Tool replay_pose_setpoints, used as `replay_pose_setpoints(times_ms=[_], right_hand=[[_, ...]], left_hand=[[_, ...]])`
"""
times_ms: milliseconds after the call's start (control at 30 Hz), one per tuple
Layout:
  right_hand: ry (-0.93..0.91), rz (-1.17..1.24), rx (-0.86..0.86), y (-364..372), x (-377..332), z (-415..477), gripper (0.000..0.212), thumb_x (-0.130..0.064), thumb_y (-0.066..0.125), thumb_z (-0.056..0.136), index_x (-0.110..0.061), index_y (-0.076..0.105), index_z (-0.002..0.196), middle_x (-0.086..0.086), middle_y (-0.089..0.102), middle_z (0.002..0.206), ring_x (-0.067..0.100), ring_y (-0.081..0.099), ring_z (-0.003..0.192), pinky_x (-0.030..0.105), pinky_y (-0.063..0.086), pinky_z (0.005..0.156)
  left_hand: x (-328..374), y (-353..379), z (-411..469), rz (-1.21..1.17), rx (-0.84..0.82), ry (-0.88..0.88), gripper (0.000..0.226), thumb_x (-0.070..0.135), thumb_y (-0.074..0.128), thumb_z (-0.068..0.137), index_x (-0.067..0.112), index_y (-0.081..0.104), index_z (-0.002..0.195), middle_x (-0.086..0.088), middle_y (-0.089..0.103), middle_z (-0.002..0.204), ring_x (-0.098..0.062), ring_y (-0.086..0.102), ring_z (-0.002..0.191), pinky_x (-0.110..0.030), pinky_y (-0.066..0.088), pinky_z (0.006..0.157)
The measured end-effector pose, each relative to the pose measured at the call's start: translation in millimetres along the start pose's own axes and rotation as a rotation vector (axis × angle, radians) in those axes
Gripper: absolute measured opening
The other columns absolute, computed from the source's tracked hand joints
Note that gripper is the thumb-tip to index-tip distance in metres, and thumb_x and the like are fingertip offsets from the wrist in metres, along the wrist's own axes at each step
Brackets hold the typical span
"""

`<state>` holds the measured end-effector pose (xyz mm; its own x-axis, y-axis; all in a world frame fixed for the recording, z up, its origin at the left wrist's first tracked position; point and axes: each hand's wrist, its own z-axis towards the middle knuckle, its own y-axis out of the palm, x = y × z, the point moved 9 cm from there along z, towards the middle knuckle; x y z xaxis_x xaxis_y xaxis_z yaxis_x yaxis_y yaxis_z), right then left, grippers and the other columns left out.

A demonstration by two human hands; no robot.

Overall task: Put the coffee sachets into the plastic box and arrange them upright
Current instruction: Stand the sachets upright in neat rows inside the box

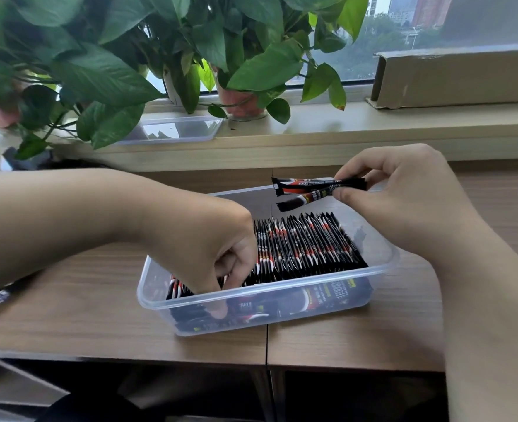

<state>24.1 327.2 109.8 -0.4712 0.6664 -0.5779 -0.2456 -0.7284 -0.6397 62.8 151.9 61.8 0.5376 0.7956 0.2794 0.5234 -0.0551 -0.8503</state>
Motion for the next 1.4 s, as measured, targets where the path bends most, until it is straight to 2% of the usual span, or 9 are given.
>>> replay_pose_setpoints(times_ms=[200,300,367,500,667,900,1100,1267,1400], right_hand=[[0.011,-0.008,0.027,-11,-5,-2,0.013,-0.022,0.082,0.075,-0.033,0.074,0.072,-0.017,0.060,0.050,0.003,0.057,0.059,0.003,0.034,0.053],[0.004,0.019,0.004,-27,-12,-6,0.014,-0.022,0.083,0.074,-0.031,0.073,0.069,-0.026,0.055,0.046,0.000,0.052,0.050,0.005,0.033,0.048],[0.010,0.048,-0.097,-26,-14,-10,0.012,-0.021,0.084,0.072,-0.028,0.075,0.069,-0.015,0.048,0.041,0.007,0.042,0.043,0.009,0.030,0.043],[0.005,0.111,-0.286,-8,-20,-16,0.012,-0.019,0.085,0.072,-0.027,0.075,0.071,-0.012,0.043,0.040,0.007,0.031,0.041,0.015,0.024,0.041],[-0.008,0.067,-0.347,1,-25,-18,0.013,-0.015,0.082,0.075,-0.025,0.075,0.071,-0.021,0.049,0.038,0.008,0.038,0.039,0.011,0.027,0.038],[0.029,0.050,-0.423,5,-18,-22,0.008,-0.024,0.083,0.072,-0.028,0.076,0.075,-0.021,0.052,0.041,0.005,0.041,0.040,0.012,0.030,0.041],[0.089,0.146,-0.285,-11,-8,-17,0.027,-0.057,0.073,0.070,-0.032,0.077,0.081,-0.019,0.067,0.062,-0.001,0.048,0.046,0.007,0.034,0.044],[0.103,0.188,-0.106,-26,2,-9,0.031,-0.047,0.066,0.087,-0.022,0.073,0.073,-0.014,0.050,0.042,0.004,0.042,0.038,0.009,0.028,0.038],[0.108,0.183,-0.109,-24,6,-8,0.026,-0.043,0.068,0.088,-0.022,0.073,0.073,-0.016,0.052,0.044,0.002,0.044,0.041,0.008,0.029,0.040]], left_hand=[[7,-18,1,0.001,0.184,-0.019,0.016,0.021,0.076,0.081,0.019,0.066,0.069,0.011,0.058,0.052,-0.004,0.048,0.045,-0.010,0.036,0.048],[9,-55,-12,0.175,0.593,0.025,0.025,0.035,0.065,0.076,0.020,0.049,0.063,0.006,0.049,0.051,-0.009,0.045,0.050,-0.016,0.034,0.048],[8,-69,-24,0.188,0.789,0.020,0.031,0.051,0.058,0.071,0.023,0.048,0.079,0.008,0.052,0.067,-0.009,0.049,0.063,-0.024,0.040,0.057],[11,-54,-6,-0.078,0.567,0.072,0.056,0.059,0.070,0.077,0.029,0.052,0.121,0.015,0.064,0.111,0.000,0.062,0.106,-0.029,0.053,0.091],[22,-29,10,-0.362,0.310,0.092,0.031,0.044,0.061,0.092,0.025,0.067,0.115,0.000,0.076,0.102,-0.024,0.071,0.096,-0.050,0.054,0.091],[26,-28,16,-0.298,0.372,0.070,0.020,0.016,0.073,0.087,0.023,0.074,0.106,0.001,0.079,0.087,-0.022,0.074,0.081,-0.042,0.058,0.077],[28,-27,25,-0.159,0.307,-0.078,0.017,0.026,0.079,0.075,0.031,0.075,0.092,0.013,0.075,0.077,-0.002,0.066,0.063,-0.019,0.055,0.064],[39,-21,40,-0.009,0.218,-0.090,0.025,0.038,0.088,0.067,0.027,0.076,0.086,0.015,0.065,0.067,0.008,0.056,0.054,-0.003,0.038,0.048],[41,-15,49,0.019,0.064,-0.101,0.027,0.045,0.089,0.066,0.030,0.068,0.078,0.018,0.065,0.058,0.003,0.061,0.051,-0.006,0.043,0.048]])
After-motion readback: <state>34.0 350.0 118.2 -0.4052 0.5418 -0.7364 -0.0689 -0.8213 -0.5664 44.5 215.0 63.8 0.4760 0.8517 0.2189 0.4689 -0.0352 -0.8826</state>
